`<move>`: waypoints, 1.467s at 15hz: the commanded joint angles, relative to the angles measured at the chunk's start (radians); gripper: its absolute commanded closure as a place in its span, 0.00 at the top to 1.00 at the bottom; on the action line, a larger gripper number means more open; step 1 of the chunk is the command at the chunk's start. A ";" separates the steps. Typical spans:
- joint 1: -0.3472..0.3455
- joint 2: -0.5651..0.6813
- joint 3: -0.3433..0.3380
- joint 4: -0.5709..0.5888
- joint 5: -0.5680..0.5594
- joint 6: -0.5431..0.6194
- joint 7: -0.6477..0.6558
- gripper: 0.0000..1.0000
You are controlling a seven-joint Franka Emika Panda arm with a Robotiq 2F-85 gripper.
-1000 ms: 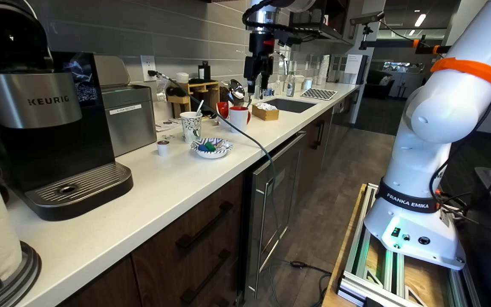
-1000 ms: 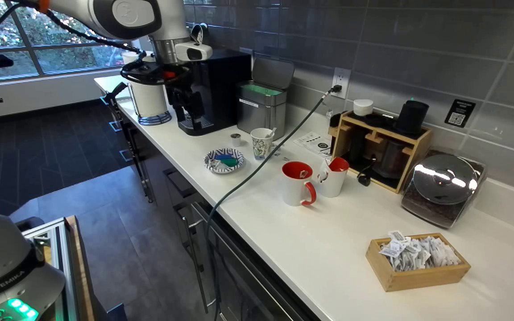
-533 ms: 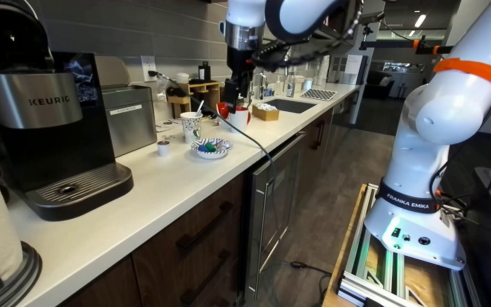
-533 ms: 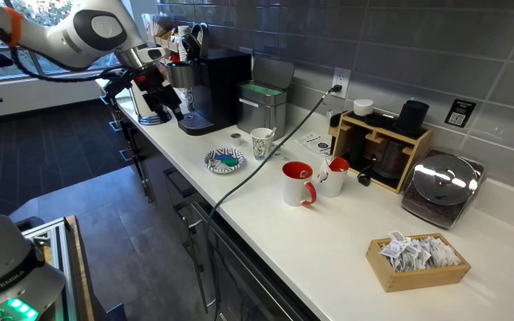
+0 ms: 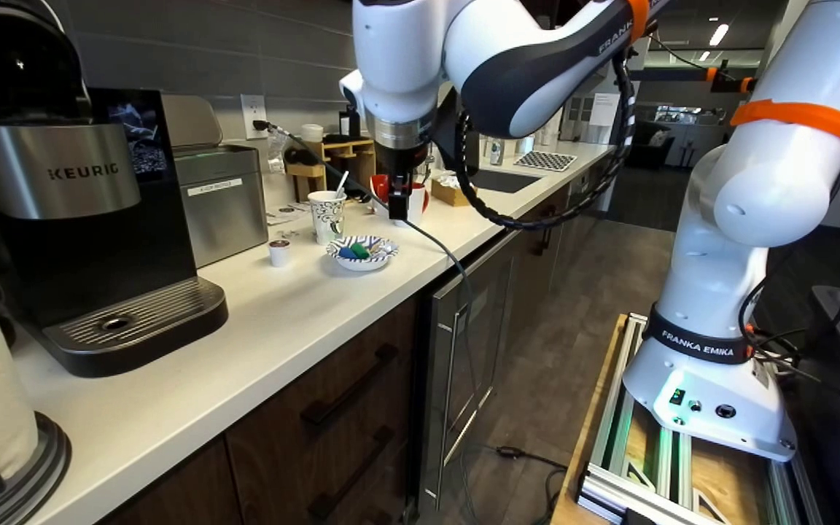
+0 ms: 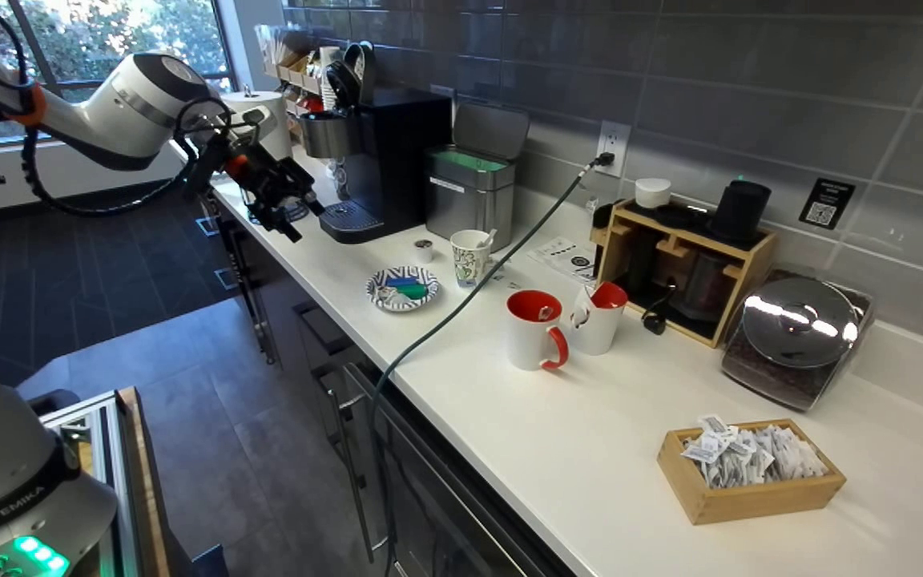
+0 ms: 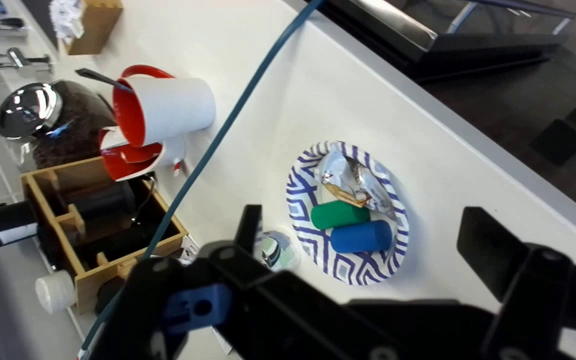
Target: Open the top drawer
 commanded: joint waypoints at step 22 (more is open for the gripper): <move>0.111 0.197 -0.285 -0.102 -0.510 0.211 -0.377 1.00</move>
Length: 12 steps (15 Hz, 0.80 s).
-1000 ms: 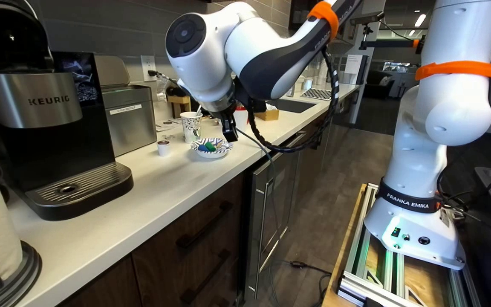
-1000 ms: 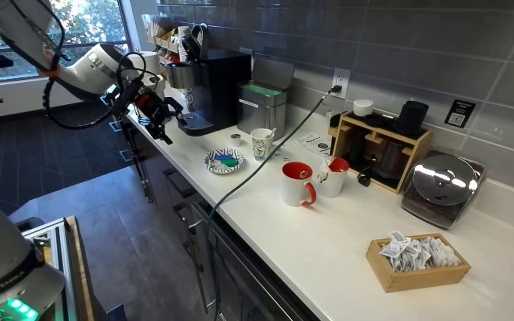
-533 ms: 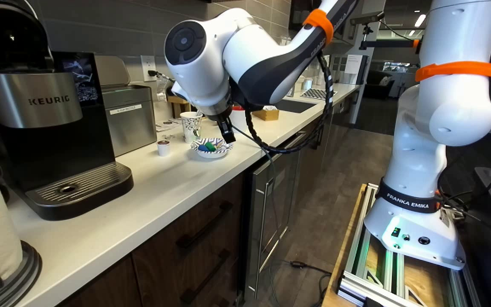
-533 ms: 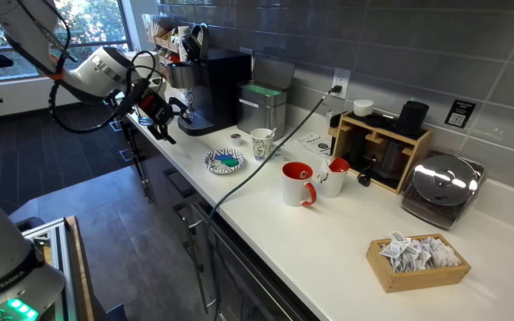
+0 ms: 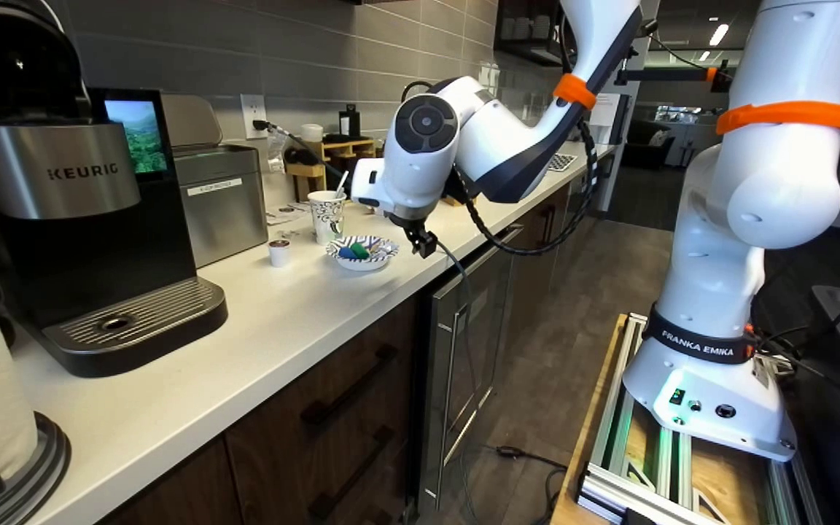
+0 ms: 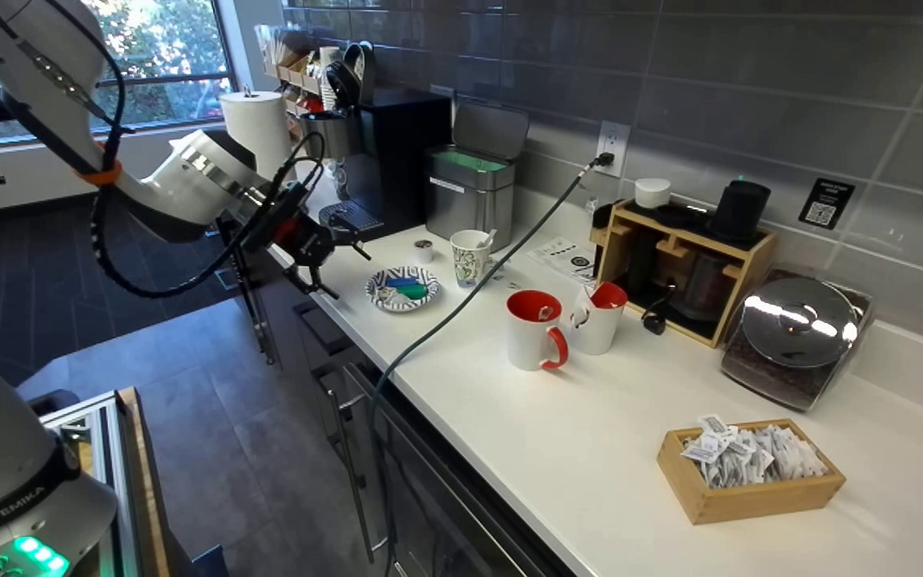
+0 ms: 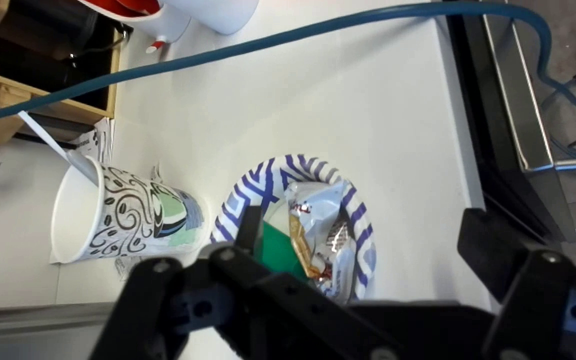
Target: Open the top drawer
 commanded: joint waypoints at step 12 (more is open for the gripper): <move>-0.009 -0.173 -0.083 -0.154 0.158 0.344 -0.313 1.00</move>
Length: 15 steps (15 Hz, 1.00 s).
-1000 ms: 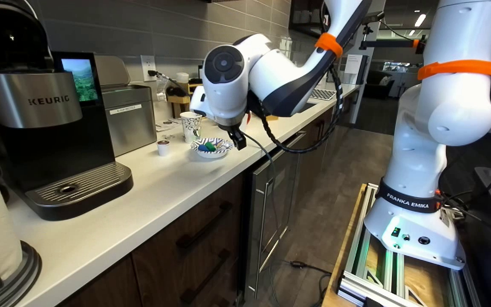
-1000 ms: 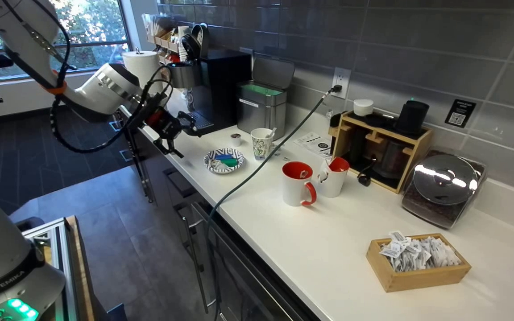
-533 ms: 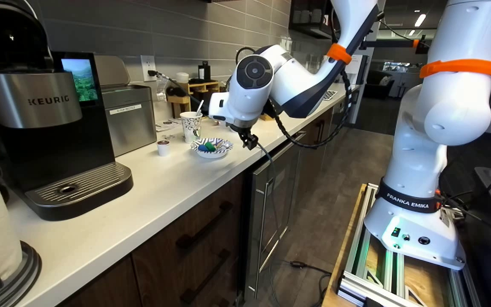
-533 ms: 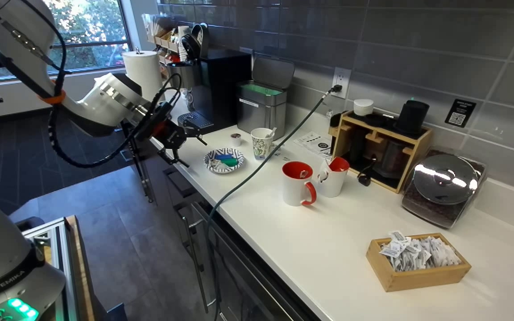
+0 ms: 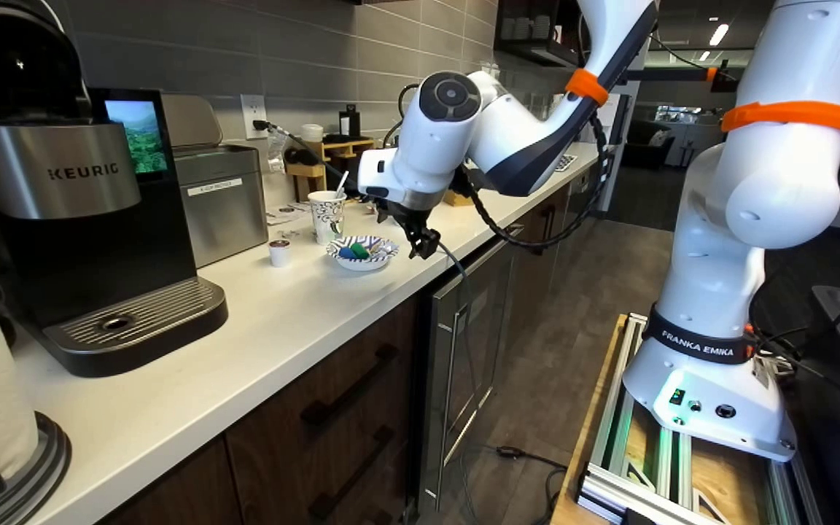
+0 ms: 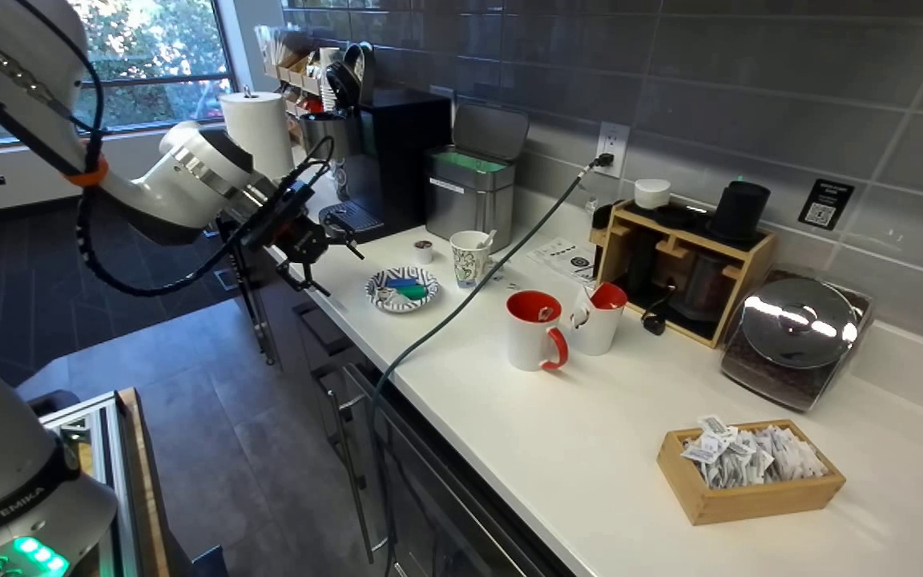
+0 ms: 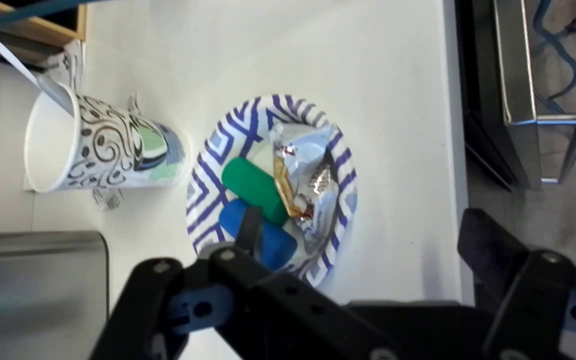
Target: Open the top drawer
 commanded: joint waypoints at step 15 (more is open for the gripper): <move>0.096 -0.082 -0.044 -0.170 0.559 0.230 -0.630 1.00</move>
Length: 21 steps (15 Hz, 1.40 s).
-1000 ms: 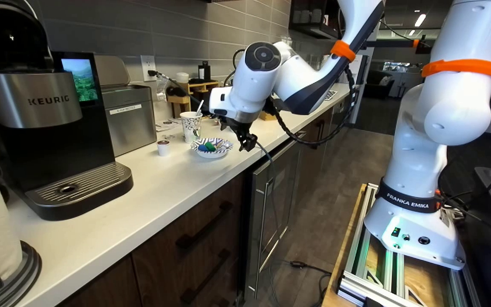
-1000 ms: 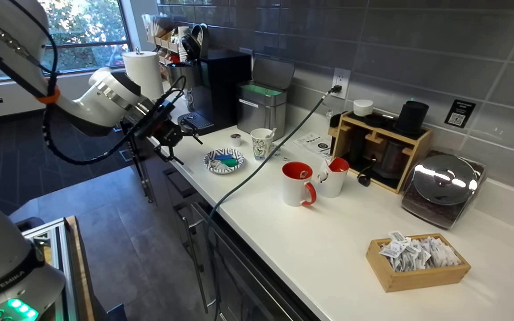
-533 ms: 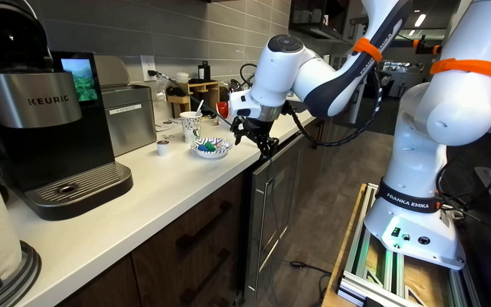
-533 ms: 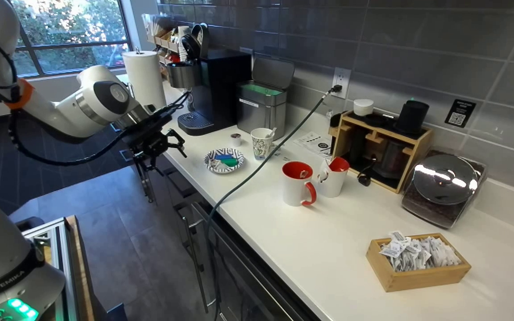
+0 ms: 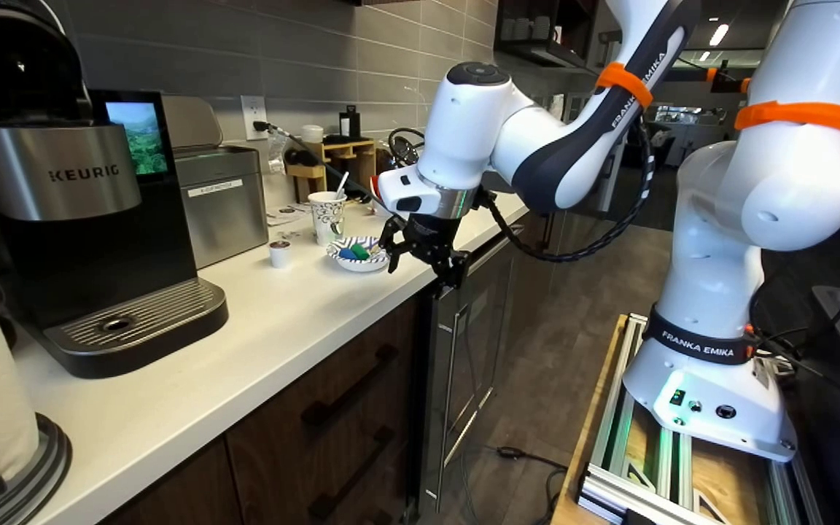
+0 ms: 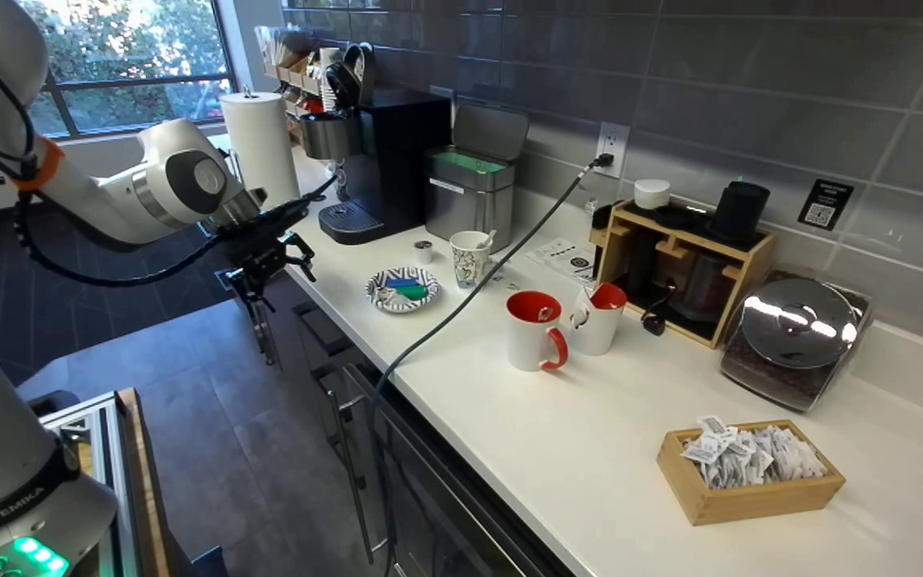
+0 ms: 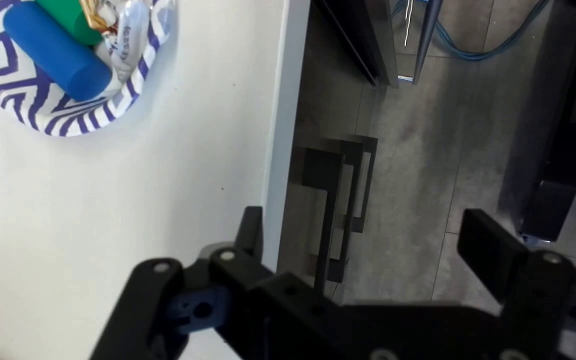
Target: Open the top drawer
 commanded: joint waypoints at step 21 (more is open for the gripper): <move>0.104 0.377 0.123 0.002 0.035 0.338 -0.141 1.00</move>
